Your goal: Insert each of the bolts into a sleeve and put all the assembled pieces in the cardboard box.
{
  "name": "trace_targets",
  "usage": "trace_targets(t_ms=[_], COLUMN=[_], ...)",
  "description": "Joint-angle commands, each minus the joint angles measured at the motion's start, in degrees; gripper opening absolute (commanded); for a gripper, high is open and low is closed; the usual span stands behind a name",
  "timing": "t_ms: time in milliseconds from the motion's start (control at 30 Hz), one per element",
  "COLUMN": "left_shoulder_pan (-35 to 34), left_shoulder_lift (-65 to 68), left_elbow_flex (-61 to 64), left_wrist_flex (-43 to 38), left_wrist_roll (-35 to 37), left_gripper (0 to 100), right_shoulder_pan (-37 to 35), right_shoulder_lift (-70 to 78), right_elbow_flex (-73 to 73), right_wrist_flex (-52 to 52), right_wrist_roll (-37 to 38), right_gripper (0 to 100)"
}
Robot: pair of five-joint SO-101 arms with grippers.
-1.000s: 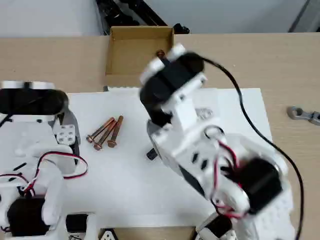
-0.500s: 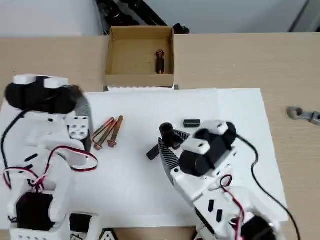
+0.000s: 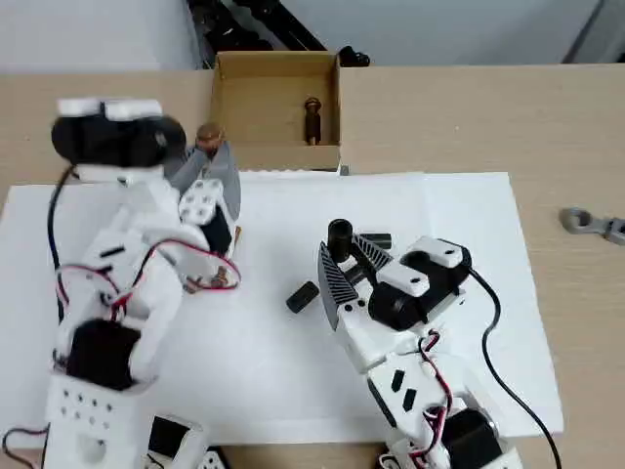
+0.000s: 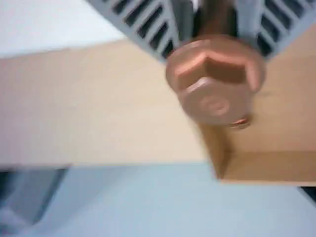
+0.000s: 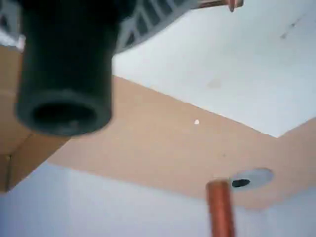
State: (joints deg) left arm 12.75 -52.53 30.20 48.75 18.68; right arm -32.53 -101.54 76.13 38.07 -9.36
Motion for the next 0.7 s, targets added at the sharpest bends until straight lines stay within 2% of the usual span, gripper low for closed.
trace_targets(t_ms=[0, 200, 667], left_shoulder_pan=[4.22, 12.66, 19.34], left_shoulder_lift=[4.84, 9.85, 9.93], left_elbow_flex=[-7.16, -11.74, -13.32], left_wrist_flex=[-2.11, -2.29, -1.14], left_wrist_roll=[1.93, 2.11, 2.02], left_gripper=[1, 1, 1], right_shoulder_pan=[0.31, 0.31, 0.31], right_shoulder_lift=[0.31, 0.31, 0.31], right_elbow_flex=[-0.35, -0.35, -0.35], right_wrist_flex=[-1.89, -1.63, -1.63], right_wrist_roll=[-0.79, -0.79, -0.79], right_gripper=[0.4, 0.4, 0.4])
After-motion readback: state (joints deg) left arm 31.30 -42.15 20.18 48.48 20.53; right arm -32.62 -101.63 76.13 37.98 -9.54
